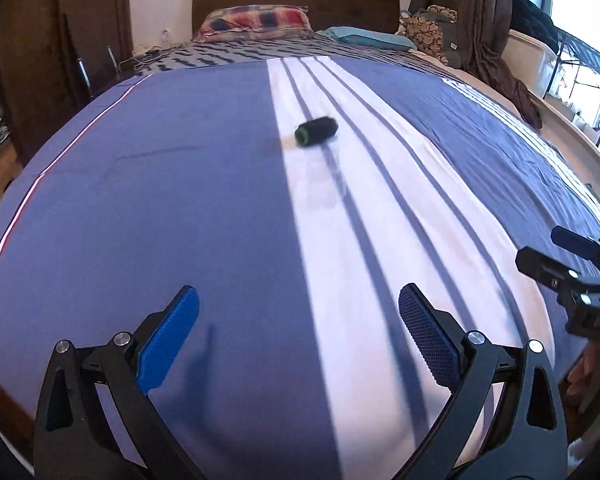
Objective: Collect trash
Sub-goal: 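Grasp the clear plastic box with the left tool while the right tool grasps the black thread spool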
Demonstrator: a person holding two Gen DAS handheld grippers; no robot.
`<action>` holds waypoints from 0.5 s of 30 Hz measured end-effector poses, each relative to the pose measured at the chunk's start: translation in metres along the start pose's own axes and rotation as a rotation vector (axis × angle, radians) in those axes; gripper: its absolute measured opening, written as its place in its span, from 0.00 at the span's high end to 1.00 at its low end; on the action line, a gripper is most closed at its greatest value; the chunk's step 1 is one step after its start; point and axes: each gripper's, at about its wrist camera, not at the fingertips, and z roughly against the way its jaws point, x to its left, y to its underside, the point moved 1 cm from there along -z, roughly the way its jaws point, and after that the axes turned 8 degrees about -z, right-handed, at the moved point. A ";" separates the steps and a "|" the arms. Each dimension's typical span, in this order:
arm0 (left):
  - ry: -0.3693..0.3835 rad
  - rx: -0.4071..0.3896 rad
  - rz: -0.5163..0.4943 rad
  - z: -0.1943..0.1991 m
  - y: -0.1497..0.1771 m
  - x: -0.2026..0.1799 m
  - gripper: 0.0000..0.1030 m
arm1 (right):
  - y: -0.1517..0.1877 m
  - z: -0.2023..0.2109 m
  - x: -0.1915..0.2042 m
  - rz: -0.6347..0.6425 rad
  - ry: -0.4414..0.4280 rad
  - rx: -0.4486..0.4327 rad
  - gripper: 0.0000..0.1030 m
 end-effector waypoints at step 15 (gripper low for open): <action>0.044 0.068 -0.031 -0.094 -0.065 -0.009 0.62 | -0.073 -0.059 -0.007 -0.033 0.069 0.000 0.05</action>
